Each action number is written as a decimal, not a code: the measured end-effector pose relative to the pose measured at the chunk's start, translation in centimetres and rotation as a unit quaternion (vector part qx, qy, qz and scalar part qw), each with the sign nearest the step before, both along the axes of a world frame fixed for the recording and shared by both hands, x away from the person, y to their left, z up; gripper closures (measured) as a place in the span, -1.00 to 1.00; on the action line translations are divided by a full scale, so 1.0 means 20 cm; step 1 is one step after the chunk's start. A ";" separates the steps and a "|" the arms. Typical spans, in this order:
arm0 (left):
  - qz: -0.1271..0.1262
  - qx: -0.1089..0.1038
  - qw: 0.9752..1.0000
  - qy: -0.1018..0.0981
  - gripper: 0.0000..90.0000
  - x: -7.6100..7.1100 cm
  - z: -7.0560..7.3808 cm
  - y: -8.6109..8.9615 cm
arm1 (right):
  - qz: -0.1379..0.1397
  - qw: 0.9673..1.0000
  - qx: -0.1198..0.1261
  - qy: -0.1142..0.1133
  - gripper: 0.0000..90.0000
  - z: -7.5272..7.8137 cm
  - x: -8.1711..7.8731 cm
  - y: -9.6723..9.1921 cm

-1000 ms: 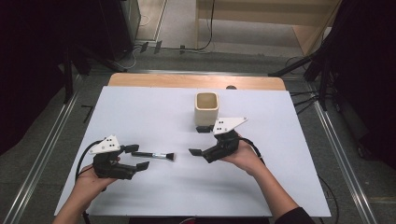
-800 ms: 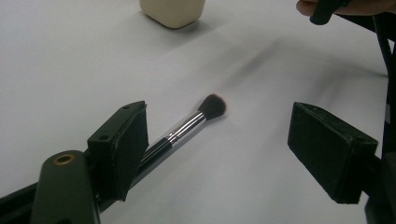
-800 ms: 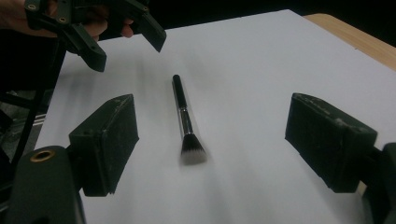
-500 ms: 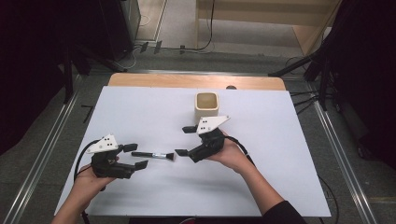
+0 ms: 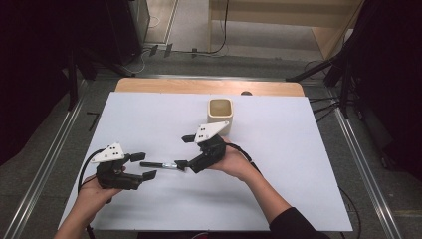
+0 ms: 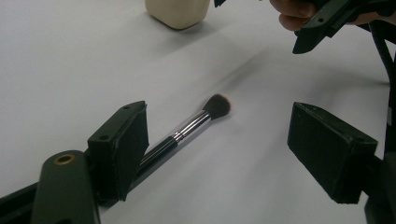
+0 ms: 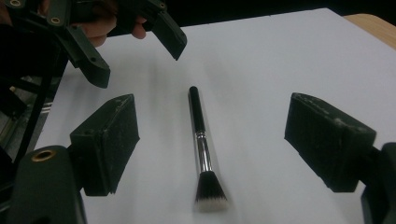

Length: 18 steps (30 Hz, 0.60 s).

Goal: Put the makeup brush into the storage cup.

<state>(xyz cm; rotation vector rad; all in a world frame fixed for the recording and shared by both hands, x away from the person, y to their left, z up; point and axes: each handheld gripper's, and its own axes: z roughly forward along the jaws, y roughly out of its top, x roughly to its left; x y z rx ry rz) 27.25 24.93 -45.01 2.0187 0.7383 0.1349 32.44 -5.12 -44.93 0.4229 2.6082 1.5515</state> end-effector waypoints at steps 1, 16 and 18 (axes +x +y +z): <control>0.000 0.000 1.000 -0.001 -0.53 0.00 0.00 0.00 | 0.003 1.000 -0.002 -0.001 -0.58 0.00 0.00 0.01; 0.006 0.003 1.000 0.006 -0.53 0.01 -0.01 0.02 | 0.034 0.994 -0.103 0.028 -0.59 0.05 0.04 0.12; 0.007 0.002 1.000 0.006 -0.53 0.01 -0.01 0.02 | 0.042 0.991 -0.120 0.029 -0.59 0.06 0.05 0.14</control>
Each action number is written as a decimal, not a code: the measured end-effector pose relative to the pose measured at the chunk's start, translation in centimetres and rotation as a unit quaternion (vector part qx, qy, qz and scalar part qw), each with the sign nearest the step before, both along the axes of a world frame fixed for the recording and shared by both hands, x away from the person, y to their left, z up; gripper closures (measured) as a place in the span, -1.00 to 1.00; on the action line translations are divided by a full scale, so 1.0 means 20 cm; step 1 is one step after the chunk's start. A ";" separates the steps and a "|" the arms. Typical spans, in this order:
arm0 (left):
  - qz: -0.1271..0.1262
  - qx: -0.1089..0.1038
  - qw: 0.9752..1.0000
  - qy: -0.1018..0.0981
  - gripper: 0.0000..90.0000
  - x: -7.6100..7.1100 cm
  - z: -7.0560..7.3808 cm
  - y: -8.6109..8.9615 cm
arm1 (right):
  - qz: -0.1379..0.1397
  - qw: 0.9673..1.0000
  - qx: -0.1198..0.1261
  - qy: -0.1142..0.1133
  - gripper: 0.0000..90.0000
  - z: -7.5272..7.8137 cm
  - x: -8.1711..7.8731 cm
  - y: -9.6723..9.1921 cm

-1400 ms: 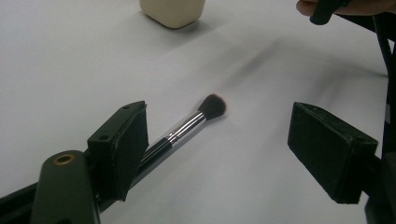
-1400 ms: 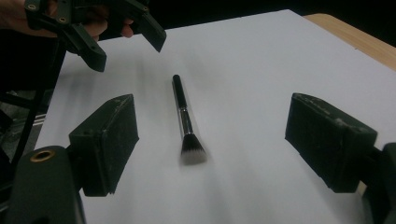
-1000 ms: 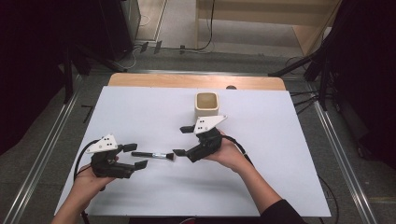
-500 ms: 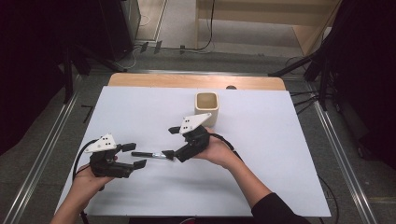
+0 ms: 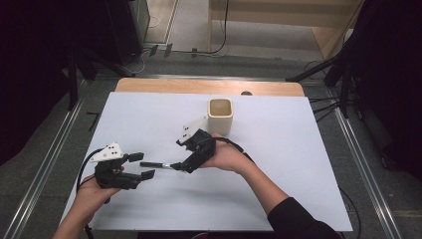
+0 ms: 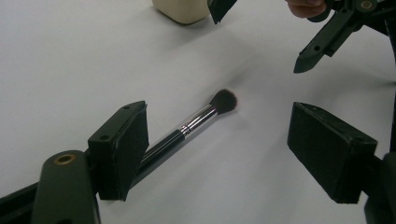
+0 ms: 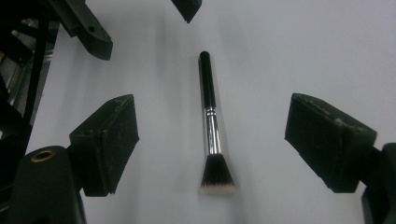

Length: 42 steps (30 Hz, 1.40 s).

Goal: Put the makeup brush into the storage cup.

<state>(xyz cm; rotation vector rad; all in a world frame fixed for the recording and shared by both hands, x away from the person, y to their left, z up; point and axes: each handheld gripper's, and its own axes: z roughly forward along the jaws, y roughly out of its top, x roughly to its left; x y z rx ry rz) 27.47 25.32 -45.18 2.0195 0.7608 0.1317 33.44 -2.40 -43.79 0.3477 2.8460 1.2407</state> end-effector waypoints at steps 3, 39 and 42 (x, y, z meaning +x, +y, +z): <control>0.001 0.000 1.000 0.000 -0.53 0.00 0.00 0.00 | 0.005 1.000 -0.024 0.003 -0.59 0.00 0.00 0.03; -0.002 0.004 1.000 0.005 -0.53 0.00 -0.01 0.00 | 0.025 0.984 -0.176 0.001 -0.47 -0.02 0.04 0.23; -0.002 0.004 1.000 0.005 -0.53 0.00 -0.01 0.00 | 0.025 0.984 -0.179 0.001 -0.46 -0.03 0.04 0.23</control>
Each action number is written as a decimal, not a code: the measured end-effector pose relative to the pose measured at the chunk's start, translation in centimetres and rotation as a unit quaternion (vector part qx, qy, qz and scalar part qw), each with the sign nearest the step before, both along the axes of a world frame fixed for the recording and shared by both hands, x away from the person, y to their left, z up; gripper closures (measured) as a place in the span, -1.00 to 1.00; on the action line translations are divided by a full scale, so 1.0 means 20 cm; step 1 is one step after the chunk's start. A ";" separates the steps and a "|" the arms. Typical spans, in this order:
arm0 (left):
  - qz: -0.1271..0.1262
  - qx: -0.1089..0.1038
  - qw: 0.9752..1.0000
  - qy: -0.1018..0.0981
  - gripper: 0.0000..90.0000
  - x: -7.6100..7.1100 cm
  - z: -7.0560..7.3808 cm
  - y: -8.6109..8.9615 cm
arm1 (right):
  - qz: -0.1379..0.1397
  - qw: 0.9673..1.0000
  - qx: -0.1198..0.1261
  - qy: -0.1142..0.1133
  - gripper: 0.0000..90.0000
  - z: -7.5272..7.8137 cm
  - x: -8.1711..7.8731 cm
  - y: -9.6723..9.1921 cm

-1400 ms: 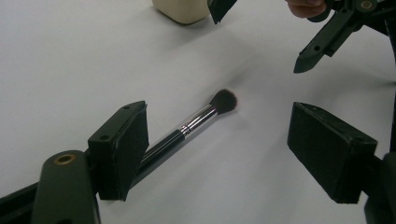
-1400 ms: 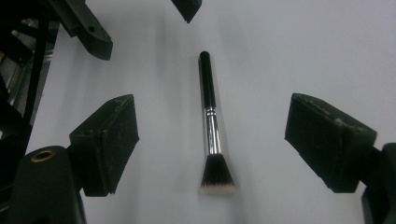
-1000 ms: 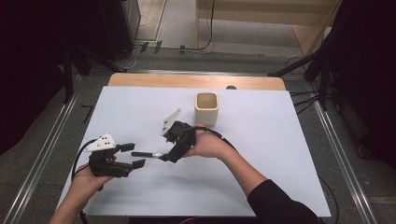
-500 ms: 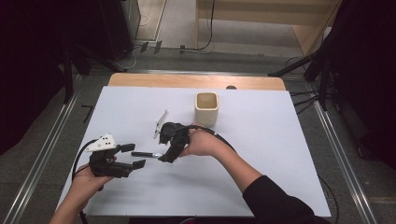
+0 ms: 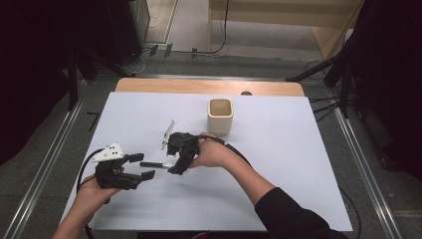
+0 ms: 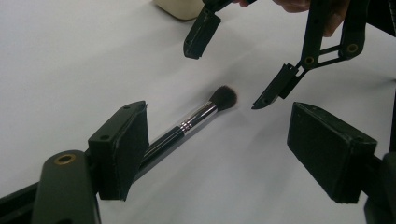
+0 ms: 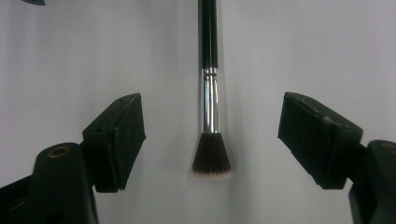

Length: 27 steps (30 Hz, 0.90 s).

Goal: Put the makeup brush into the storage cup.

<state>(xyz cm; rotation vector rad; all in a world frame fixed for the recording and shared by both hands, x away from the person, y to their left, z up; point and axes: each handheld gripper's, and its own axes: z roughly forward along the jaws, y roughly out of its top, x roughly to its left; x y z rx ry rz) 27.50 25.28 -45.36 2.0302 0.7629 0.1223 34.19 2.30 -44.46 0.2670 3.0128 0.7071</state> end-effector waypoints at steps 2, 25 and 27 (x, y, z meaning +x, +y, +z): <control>0.000 0.000 1.000 0.000 -0.53 0.00 0.00 0.00 | 0.003 1.000 -0.002 -0.003 -0.45 -0.01 0.00 0.01; 0.001 -0.001 1.000 0.000 -0.53 0.00 0.00 0.01 | -0.008 1.000 -0.024 0.006 -0.24 -0.14 0.02 0.07; 0.001 0.000 1.000 0.001 -0.53 0.00 0.00 0.01 | -0.005 1.000 -0.026 0.003 -0.23 -0.15 0.03 0.07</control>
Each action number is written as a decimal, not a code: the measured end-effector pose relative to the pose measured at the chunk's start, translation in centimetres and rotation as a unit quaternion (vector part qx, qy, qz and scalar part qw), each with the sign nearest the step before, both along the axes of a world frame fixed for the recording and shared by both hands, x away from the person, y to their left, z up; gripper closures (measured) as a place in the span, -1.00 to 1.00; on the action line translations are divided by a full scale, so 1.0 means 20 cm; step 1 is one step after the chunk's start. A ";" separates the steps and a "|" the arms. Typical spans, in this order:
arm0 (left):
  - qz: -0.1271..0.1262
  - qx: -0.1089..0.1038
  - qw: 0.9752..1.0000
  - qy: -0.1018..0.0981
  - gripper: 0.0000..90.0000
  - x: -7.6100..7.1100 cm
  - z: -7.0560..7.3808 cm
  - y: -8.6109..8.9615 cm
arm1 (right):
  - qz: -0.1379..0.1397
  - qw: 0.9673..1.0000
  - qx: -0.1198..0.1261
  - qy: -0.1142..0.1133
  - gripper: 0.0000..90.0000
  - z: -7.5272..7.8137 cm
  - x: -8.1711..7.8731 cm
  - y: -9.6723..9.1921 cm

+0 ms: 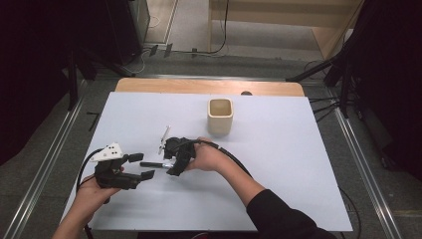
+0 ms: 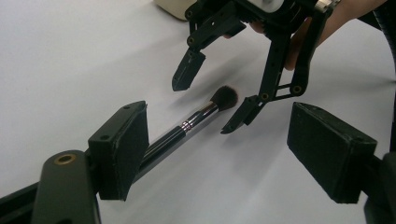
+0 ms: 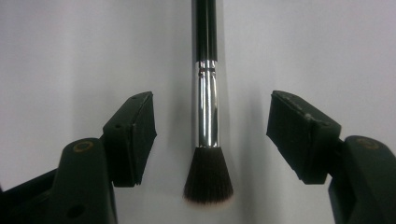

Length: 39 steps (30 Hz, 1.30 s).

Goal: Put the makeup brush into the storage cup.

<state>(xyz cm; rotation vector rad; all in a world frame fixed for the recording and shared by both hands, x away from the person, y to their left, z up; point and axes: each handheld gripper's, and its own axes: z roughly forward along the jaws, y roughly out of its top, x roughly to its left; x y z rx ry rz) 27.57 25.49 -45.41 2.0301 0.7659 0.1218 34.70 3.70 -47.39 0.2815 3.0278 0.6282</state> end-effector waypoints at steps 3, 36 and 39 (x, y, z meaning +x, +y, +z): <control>0.002 0.000 1.000 0.002 -0.53 0.00 0.00 0.01 | 0.004 1.000 -0.001 -0.005 -0.14 -0.02 0.01 0.01; -0.002 0.003 1.000 0.007 -0.53 0.01 -0.01 0.00 | 0.021 1.000 -0.020 0.004 0.73 -0.02 0.01 0.07; -0.002 0.004 1.000 0.007 -0.53 0.01 -0.01 0.00 | 0.021 1.000 -0.021 0.011 0.75 -0.02 0.01 0.07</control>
